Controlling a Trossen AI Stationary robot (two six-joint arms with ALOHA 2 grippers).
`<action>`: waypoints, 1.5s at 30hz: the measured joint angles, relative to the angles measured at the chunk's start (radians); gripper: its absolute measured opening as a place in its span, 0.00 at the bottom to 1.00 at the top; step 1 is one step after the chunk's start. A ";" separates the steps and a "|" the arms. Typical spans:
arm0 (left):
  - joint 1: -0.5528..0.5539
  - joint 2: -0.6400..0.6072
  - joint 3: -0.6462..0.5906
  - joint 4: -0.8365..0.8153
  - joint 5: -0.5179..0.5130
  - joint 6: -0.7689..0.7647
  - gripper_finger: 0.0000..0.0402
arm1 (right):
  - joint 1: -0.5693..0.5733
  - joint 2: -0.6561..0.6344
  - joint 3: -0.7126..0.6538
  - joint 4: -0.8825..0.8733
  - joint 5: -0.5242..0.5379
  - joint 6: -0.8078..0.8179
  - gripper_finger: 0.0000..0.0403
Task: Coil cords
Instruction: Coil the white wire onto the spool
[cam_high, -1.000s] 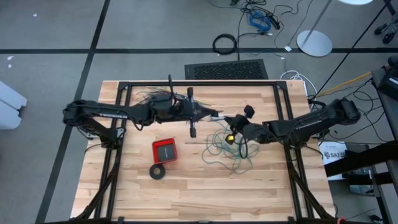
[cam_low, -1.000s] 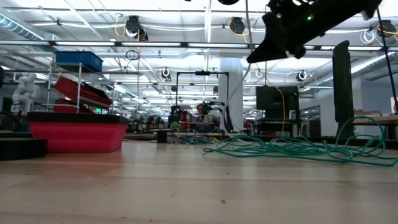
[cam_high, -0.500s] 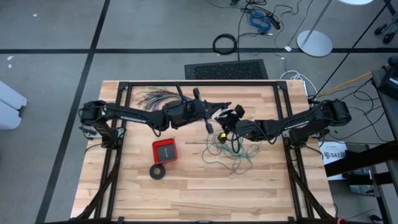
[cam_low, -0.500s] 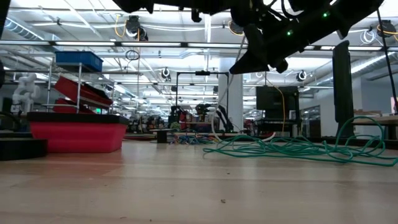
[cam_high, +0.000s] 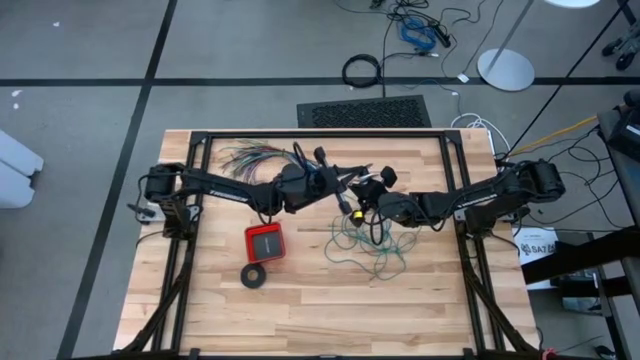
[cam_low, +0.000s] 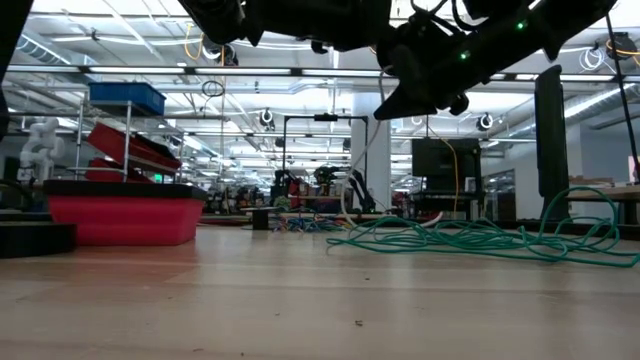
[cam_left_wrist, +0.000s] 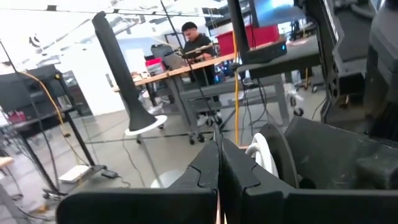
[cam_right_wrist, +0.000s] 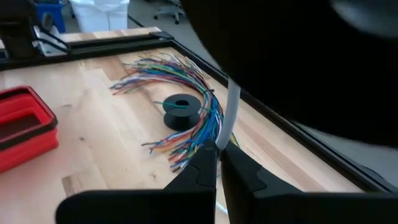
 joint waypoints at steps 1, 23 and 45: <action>0.000 0.000 0.000 -0.007 -0.005 0.016 0.00 | 0.000 0.000 0.000 -0.007 -0.001 0.004 0.00; 0.001 0.000 -0.002 -0.238 -0.062 0.327 0.00 | 0.030 -0.013 0.001 -0.046 -0.079 0.013 0.00; -0.003 0.000 -0.002 -0.427 -0.055 0.355 0.00 | 0.052 -0.135 0.030 -0.297 -0.111 0.070 0.00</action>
